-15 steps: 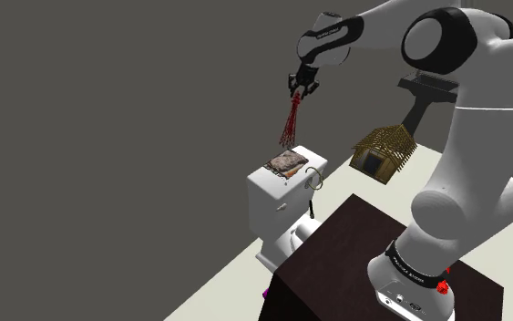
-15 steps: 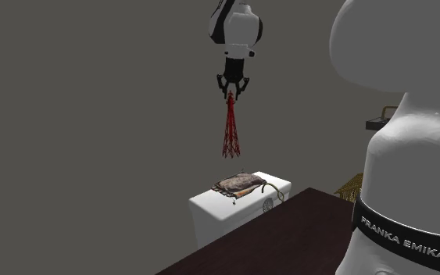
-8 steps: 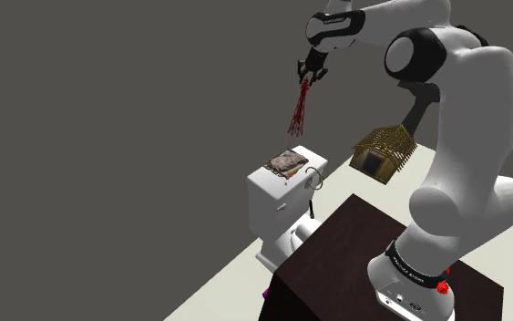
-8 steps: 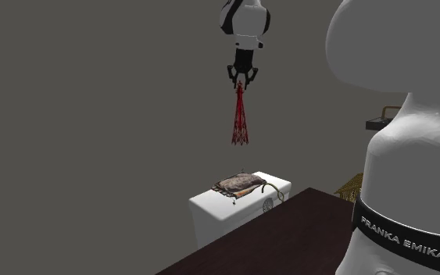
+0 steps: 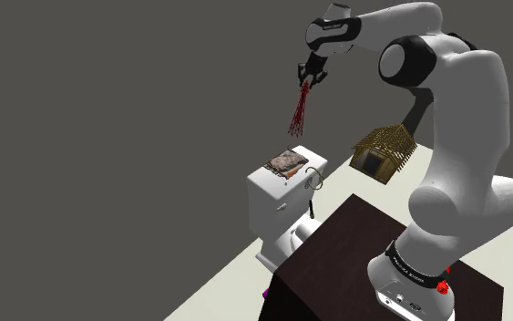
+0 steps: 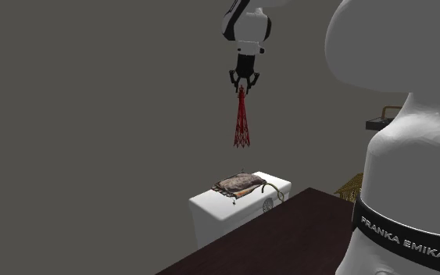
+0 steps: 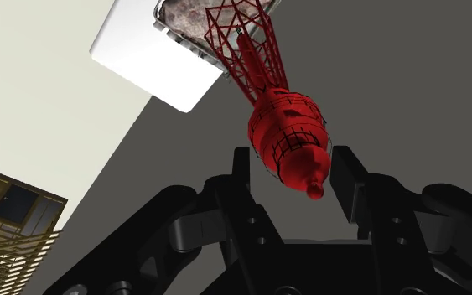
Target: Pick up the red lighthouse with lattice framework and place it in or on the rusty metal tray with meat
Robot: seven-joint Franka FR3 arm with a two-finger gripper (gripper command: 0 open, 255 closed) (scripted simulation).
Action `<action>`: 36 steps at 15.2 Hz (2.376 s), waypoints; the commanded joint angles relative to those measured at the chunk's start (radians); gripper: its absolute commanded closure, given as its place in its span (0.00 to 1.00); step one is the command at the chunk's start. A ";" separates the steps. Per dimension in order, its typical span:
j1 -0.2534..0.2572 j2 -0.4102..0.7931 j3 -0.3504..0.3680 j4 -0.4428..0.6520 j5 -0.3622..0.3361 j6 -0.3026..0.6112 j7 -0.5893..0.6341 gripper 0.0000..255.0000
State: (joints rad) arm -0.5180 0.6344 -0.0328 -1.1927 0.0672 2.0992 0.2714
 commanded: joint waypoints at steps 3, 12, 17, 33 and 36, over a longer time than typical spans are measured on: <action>0.000 0.011 0.001 -0.036 0.002 0.048 -0.003 1.00; 0.000 0.040 0.003 -0.110 0.005 0.151 -0.009 1.00; 0.000 0.063 0.004 -0.140 0.008 0.204 -0.012 1.00; -0.002 0.148 0.009 -0.180 0.014 0.329 -0.021 1.00; -0.002 0.148 0.009 -0.180 0.014 0.329 -0.021 1.00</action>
State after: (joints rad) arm -0.5203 0.7807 -0.0234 -1.3721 0.0812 2.4284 0.2503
